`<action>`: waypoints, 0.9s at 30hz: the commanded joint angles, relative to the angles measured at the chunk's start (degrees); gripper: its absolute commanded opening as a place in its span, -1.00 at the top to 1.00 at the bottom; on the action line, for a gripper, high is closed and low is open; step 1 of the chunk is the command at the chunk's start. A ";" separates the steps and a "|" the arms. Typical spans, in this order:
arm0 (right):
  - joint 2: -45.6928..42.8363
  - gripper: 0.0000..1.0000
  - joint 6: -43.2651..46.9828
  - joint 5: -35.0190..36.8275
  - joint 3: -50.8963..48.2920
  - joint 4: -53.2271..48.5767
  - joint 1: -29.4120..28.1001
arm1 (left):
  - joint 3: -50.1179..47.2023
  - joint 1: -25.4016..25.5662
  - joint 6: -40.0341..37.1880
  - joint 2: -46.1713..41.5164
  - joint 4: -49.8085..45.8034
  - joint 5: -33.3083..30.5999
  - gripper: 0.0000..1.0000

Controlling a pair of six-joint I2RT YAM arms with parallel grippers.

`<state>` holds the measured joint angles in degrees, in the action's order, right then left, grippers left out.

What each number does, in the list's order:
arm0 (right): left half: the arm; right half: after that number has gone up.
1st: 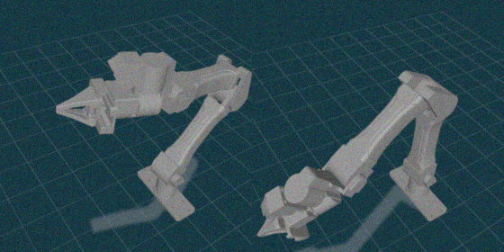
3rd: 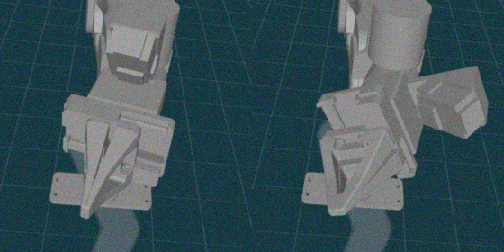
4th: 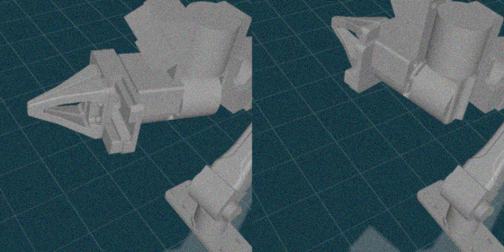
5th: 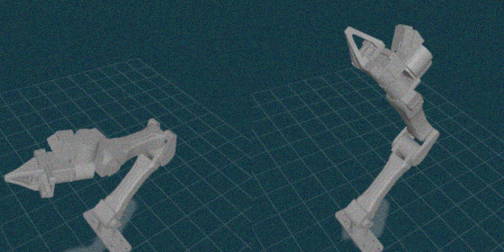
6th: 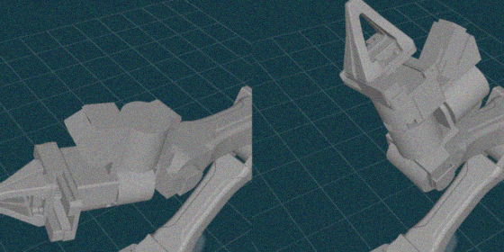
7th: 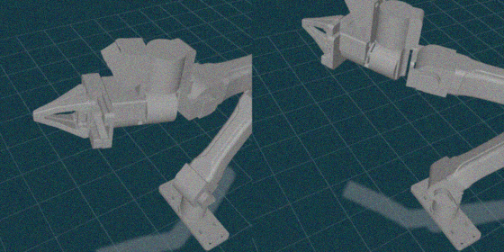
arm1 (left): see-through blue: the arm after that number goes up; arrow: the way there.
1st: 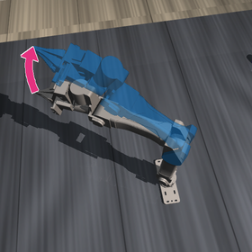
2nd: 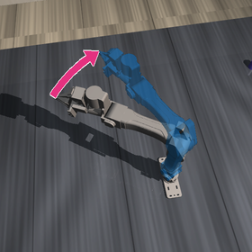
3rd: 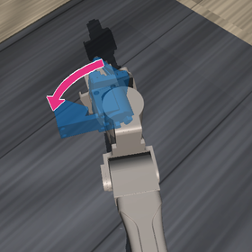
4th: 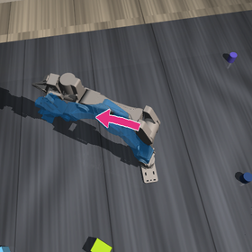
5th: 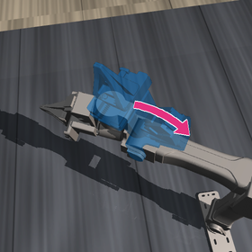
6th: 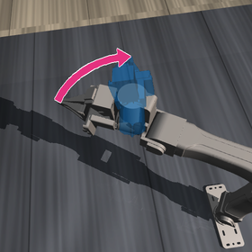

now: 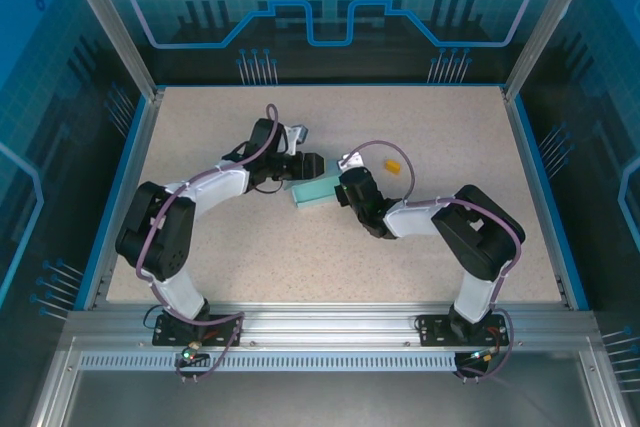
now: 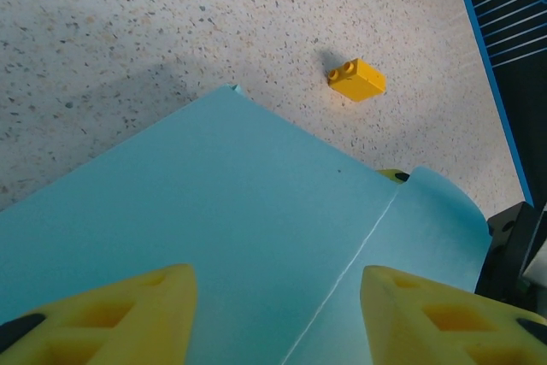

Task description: Fold the paper box

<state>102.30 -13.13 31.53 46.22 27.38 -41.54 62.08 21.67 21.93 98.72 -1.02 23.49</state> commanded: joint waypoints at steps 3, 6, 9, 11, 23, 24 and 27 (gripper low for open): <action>-2.72 0.50 1.73 1.15 -1.38 -3.91 -1.63 | -1.79 0.76 -0.25 1.61 0.49 1.05 -0.10; -4.81 0.36 2.52 1.93 -3.06 -4.52 -2.77 | -1.90 0.87 0.03 2.15 1.00 0.74 -0.10; -7.57 0.31 2.75 2.39 -4.86 -6.07 -3.62 | -2.14 1.00 0.19 2.49 1.54 0.28 -0.10; -10.17 0.29 2.71 2.32 -6.32 -7.32 -4.03 | -2.24 0.97 0.32 2.62 1.79 0.09 -0.11; -25.88 0.11 5.26 -4.54 -6.71 -19.23 -3.12 | -4.03 1.14 1.77 2.97 5.20 -1.07 -0.11; -25.85 0.10 5.22 -6.08 -5.54 -20.14 -2.64 | -4.29 1.15 1.97 2.91 5.55 -1.15 -0.11; -24.94 0.05 4.59 -9.21 -2.71 -21.21 -0.99 | -5.03 1.15 2.42 2.52 6.44 -1.76 -0.10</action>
<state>77.03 -8.82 26.61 40.07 9.30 -44.07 58.46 22.41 23.18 100.47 4.40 23.20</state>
